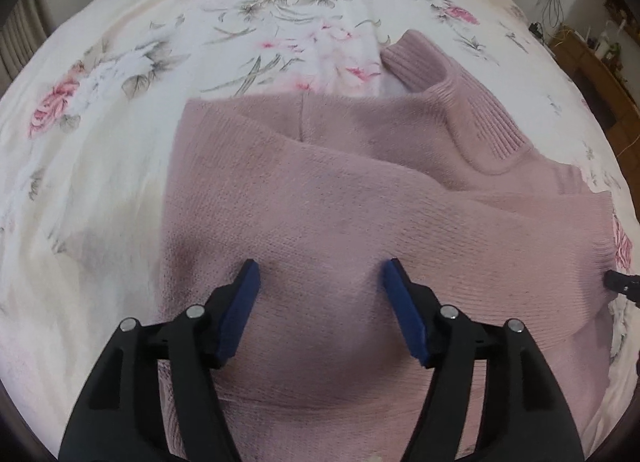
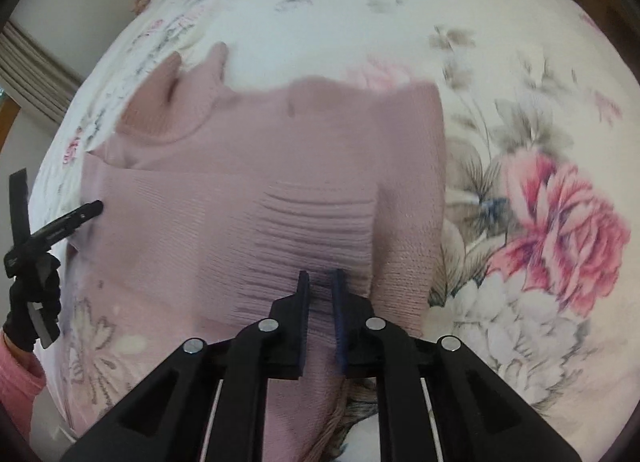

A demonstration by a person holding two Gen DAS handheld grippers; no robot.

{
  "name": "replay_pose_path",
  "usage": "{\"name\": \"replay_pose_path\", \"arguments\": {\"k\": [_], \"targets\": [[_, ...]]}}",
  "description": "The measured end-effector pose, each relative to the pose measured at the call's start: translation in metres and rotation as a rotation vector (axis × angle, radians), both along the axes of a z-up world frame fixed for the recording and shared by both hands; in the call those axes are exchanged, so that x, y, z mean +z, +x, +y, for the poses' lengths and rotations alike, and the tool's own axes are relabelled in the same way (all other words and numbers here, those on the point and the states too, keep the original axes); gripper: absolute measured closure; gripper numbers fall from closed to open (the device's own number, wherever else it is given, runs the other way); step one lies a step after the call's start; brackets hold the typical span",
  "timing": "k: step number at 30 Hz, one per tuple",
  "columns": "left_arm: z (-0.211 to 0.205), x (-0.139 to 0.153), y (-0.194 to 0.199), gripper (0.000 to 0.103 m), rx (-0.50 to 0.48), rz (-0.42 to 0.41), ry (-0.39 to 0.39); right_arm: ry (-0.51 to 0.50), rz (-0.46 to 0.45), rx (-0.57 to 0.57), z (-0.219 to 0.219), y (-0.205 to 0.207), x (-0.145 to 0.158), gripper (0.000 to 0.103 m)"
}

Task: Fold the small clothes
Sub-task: 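Grasp the folded sweater edge with the right tool and smooth it, then move both tools open toward the turtleneck collar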

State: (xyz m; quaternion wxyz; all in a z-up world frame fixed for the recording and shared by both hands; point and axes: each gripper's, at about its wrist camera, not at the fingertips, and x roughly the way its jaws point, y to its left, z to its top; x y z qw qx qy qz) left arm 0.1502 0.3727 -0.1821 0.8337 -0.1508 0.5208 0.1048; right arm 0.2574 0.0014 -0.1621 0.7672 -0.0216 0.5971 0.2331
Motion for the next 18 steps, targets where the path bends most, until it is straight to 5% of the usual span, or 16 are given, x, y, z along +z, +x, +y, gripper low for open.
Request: {"name": "replay_pose_path", "arguments": {"k": [10, 15, 18], "targets": [[0.0, 0.004, 0.0, 0.037, -0.006, 0.012, 0.0, -0.009, 0.033, 0.016, 0.007, 0.008, 0.0, 0.089], [-0.006, 0.039, 0.012, 0.036, -0.051, -0.06, 0.043, 0.048, -0.013, 0.044, 0.024, 0.025, 0.035, 0.066], [-0.01, 0.052, 0.039, 0.035, -0.065, -0.075, 0.044, 0.113, 0.006, 0.059, 0.049, 0.05, 0.045, 0.065]]}}
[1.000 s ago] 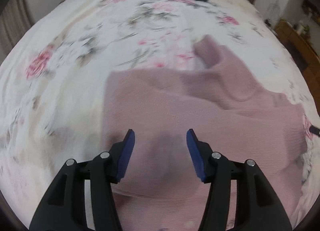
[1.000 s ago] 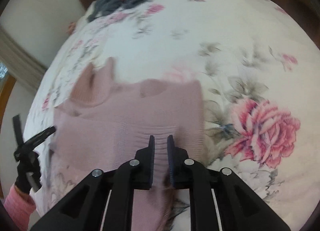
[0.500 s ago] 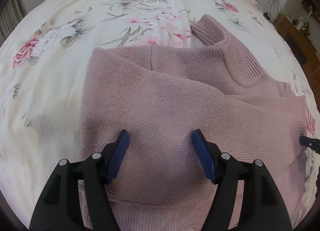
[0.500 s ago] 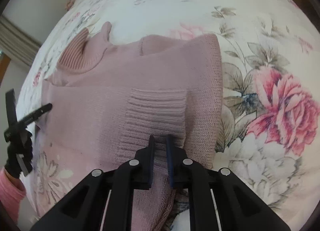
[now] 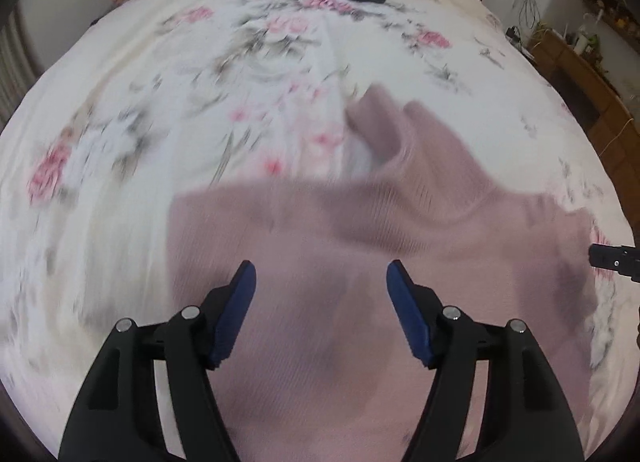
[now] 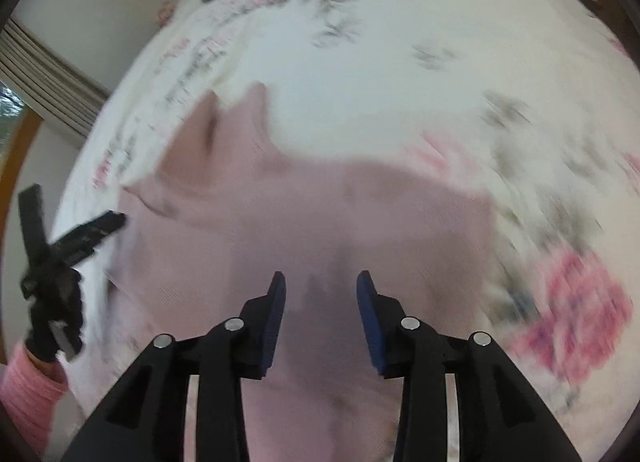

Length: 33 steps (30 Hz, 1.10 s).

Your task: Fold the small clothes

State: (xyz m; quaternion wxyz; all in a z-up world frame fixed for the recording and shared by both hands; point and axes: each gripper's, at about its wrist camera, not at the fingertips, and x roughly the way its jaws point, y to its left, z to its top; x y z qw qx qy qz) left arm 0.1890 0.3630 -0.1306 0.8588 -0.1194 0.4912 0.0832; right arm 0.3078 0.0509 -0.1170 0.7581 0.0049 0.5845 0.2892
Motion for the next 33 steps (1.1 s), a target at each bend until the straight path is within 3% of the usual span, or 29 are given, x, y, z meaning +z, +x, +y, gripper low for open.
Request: {"name": "replay_pose_path", "arguments": {"k": [7, 11, 15, 18, 19, 20, 21, 23, 33], "targets": [[-0.014, 0.007, 0.081, 0.031, -0.031, -0.002, -0.037, 0.035, 0.051, 0.035, 0.078, 0.077, -0.017, 0.06], [-0.02, -0.002, 0.114, 0.031, -0.033, 0.027, -0.02, 0.019, 0.068, 0.024, 0.112, 0.105, -0.037, 0.054], [-0.017, -0.014, 0.138, 0.033, -0.016, 0.043, -0.073, 0.008, 0.091, 0.005, 0.137, 0.123, -0.058, 0.054], [-0.016, -0.023, 0.145, 0.046, 0.009, 0.061, -0.112, 0.0, 0.102, -0.008, 0.148, 0.128, -0.069, 0.056], [-0.016, -0.027, 0.146, 0.058, 0.01, 0.061, -0.137, -0.017, 0.095, -0.008, 0.152, 0.128, -0.072, 0.058], [-0.017, -0.03, 0.148, 0.072, 0.008, 0.061, -0.161, -0.02, 0.09, 0.004, 0.155, 0.127, -0.074, 0.072], [-0.018, -0.033, 0.148, 0.078, 0.003, 0.064, -0.181, -0.006, 0.097, 0.017, 0.157, 0.126, -0.074, 0.091], [-0.02, -0.035, 0.148, 0.091, -0.008, 0.056, -0.192, 0.017, 0.093, 0.029, 0.157, 0.123, -0.07, 0.091], [-0.023, 0.009, 0.085, 0.095, -0.168, -0.169, -0.205, 0.194, -0.094, 0.104, 0.11, 0.068, -0.003, 0.092]]}}
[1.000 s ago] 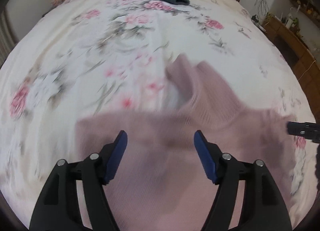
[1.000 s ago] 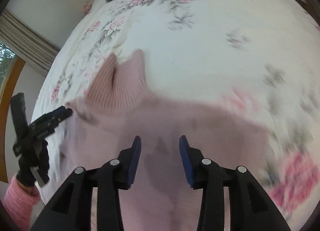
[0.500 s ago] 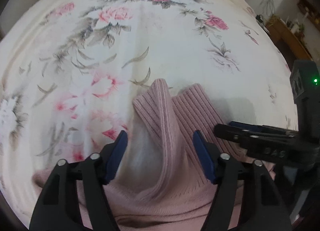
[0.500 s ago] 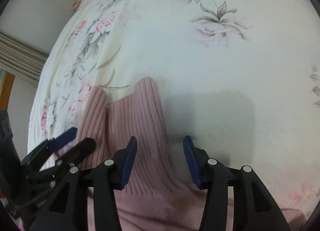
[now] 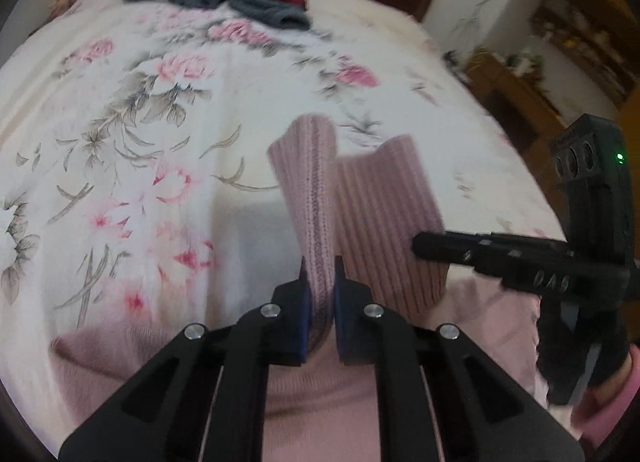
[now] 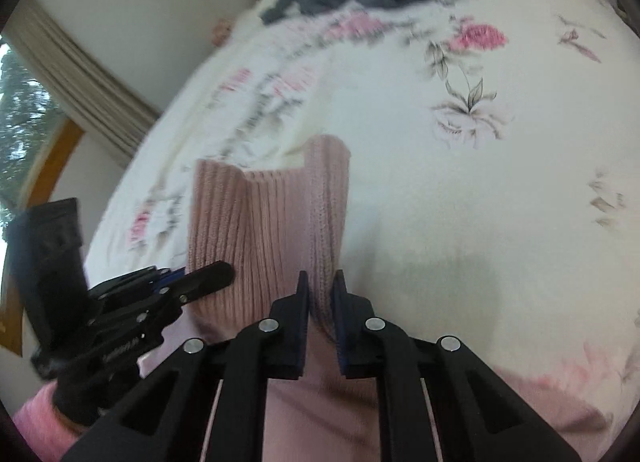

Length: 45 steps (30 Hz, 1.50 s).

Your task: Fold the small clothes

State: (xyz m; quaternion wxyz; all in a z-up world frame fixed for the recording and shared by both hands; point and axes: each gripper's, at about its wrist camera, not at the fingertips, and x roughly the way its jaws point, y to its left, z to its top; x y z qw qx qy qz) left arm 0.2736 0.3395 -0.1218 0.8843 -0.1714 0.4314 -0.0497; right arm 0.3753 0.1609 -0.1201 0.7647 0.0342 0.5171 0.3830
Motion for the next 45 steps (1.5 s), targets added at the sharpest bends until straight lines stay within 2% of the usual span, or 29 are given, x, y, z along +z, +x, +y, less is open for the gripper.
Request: {"name": "replay_pose_path", "arguments": {"k": [8, 16, 21, 25, 26, 30, 33, 34, 35, 37, 38, 39, 41, 43, 45], "targets": [[0.005, -0.004, -0.069, 0.091, -0.022, -0.05, -0.068, 0.037, -0.023, 0.04, -0.045, -0.056, 0.009, 0.092], [0.005, -0.039, -0.118, 0.085, -0.063, 0.061, -0.066, -0.038, -0.005, 0.08, -0.066, -0.107, -0.01, 0.092], [0.027, -0.049, -0.147, 0.084, -0.018, 0.098, -0.128, -0.073, 0.043, 0.077, -0.083, -0.12, -0.022, 0.091], [0.045, -0.046, -0.138, 0.083, 0.054, 0.091, -0.2, 0.015, 0.096, 0.018, -0.096, -0.108, -0.017, 0.087], [0.047, -0.045, -0.131, 0.083, 0.064, 0.088, -0.208, 0.046, 0.13, 0.0, -0.096, -0.097, -0.018, 0.081], [0.045, -0.046, -0.093, 0.078, 0.088, 0.096, -0.282, 0.051, 0.202, -0.044, -0.083, -0.065, -0.032, 0.07], [0.04, -0.059, -0.066, 0.078, 0.119, 0.173, -0.279, 0.028, 0.262, -0.071, -0.067, -0.046, -0.054, 0.069], [0.04, -0.062, -0.06, 0.081, 0.128, 0.179, -0.287, 0.014, 0.273, -0.084, -0.063, -0.043, -0.06, 0.069], [0.038, -0.065, -0.055, 0.082, 0.134, 0.185, -0.28, 0.018, 0.291, -0.095, -0.059, -0.038, -0.068, 0.07], [0.035, -0.066, -0.044, 0.089, 0.131, 0.191, -0.23, 0.038, 0.31, -0.091, -0.052, -0.034, -0.077, 0.089], [0.034, -0.064, -0.039, 0.091, 0.129, 0.184, -0.186, 0.026, 0.29, -0.093, -0.048, -0.033, -0.079, 0.092], [0.031, -0.061, -0.033, 0.091, 0.12, 0.17, -0.118, 0.012, 0.265, -0.098, -0.046, -0.033, -0.078, 0.093], [0.03, -0.062, -0.026, 0.091, 0.109, 0.179, -0.067, -0.006, 0.25, -0.114, -0.044, -0.034, -0.079, 0.093], [0.032, -0.067, -0.022, 0.091, 0.105, 0.206, -0.066, -0.019, 0.238, -0.107, -0.042, -0.036, -0.08, 0.093], [0.034, -0.063, -0.03, 0.09, 0.099, 0.201, -0.091, -0.026, 0.233, -0.097, -0.045, -0.041, -0.076, 0.087]]}}
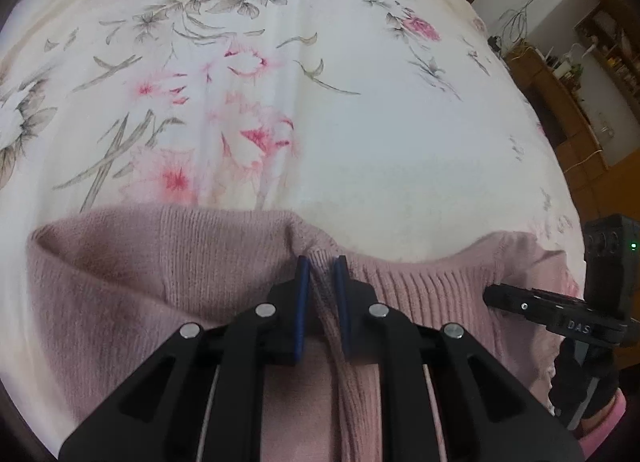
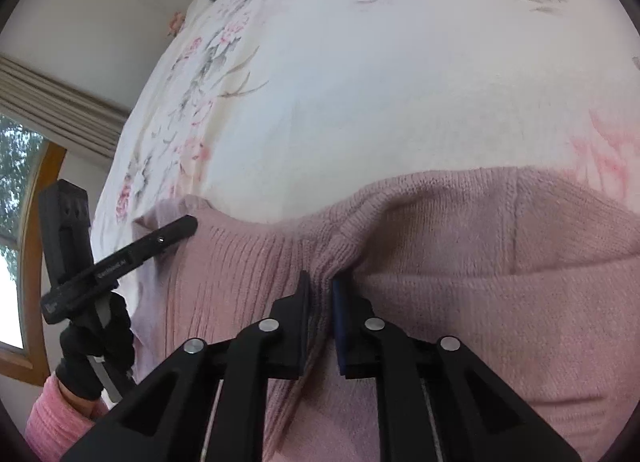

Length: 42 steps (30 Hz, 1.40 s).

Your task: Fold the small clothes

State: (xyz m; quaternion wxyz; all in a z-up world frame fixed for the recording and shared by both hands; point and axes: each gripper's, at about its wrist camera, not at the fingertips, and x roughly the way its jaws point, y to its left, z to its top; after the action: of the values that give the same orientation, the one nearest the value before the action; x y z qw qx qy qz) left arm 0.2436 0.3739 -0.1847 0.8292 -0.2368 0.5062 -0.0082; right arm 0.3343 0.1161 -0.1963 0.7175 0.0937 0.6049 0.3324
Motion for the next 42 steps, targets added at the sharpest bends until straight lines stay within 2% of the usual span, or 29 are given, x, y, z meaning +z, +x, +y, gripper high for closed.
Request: {"name": "replay_pose_path", "arguments": {"k": [2, 3, 6, 7, 10, 11, 14, 15, 20, 24, 29, 32, 33, 37, 39, 42], "targets": [[0.002, 0.008, -0.015, 0.089, 0.015, -0.02, -0.041, 0.027, 0.014, -0.003, -0.008, -0.009, 0.007, 0.086], [0.0, 0.015, -0.03, 0.089, 0.017, -0.041, -0.058, 0.037, 0.016, -0.001, -0.011, -0.014, 0.012, 0.081], [-0.014, 0.031, -0.062, 0.088, -0.012, -0.088, 0.015, 0.086, 0.049, 0.028, -0.017, -0.039, 0.02, 0.075], [-0.02, 0.033, -0.07, 0.085, -0.029, -0.103, 0.025, 0.089, 0.066, 0.032, -0.016, -0.045, 0.018, 0.075], [-0.036, 0.033, -0.087, 0.085, -0.076, -0.107, 0.061, 0.116, 0.143, 0.049, -0.013, -0.065, 0.007, 0.075], [-0.04, 0.03, -0.09, 0.085, -0.09, -0.104, 0.074, 0.095, 0.15, 0.045, -0.011, -0.068, 0.004, 0.075], [-0.048, 0.017, -0.092, 0.085, -0.118, -0.06, 0.118, 0.069, 0.163, 0.039, -0.01, -0.071, -0.002, 0.091], [-0.047, 0.015, -0.093, 0.085, -0.118, -0.049, 0.122, 0.073, 0.162, 0.034, -0.012, -0.071, -0.001, 0.093], [-0.041, 0.003, -0.096, 0.083, -0.123, -0.026, 0.092, 0.078, 0.114, 0.027, -0.029, -0.074, 0.012, 0.094], [-0.042, -0.003, -0.1, 0.083, -0.131, -0.03, 0.11, 0.017, 0.094, 0.054, -0.023, -0.078, -0.001, 0.094], [-0.043, -0.008, -0.101, 0.082, -0.129, -0.024, 0.118, 0.04, 0.119, 0.031, -0.024, -0.075, -0.015, 0.094], [-0.044, -0.004, -0.103, 0.082, -0.101, -0.019, 0.115, 0.042, 0.103, 0.036, -0.026, -0.075, -0.009, 0.092], [-0.045, -0.001, -0.104, 0.081, -0.094, -0.015, 0.119, 0.046, 0.095, 0.026, -0.027, -0.077, -0.005, 0.086], [-0.048, 0.025, -0.139, 0.055, -0.069, -0.022, 0.154, 0.074, 0.014, -0.014, -0.058, -0.1, 0.034, 0.079], [-0.048, 0.04, -0.169, 0.048, -0.054, -0.028, 0.169, 0.066, -0.023, -0.033, -0.079, -0.124, 0.054, 0.075], [-0.049, 0.058, -0.223, 0.044, -0.023, -0.004, 0.188, 0.032, -0.07, -0.057, -0.11, -0.175, 0.077, 0.066]]}}
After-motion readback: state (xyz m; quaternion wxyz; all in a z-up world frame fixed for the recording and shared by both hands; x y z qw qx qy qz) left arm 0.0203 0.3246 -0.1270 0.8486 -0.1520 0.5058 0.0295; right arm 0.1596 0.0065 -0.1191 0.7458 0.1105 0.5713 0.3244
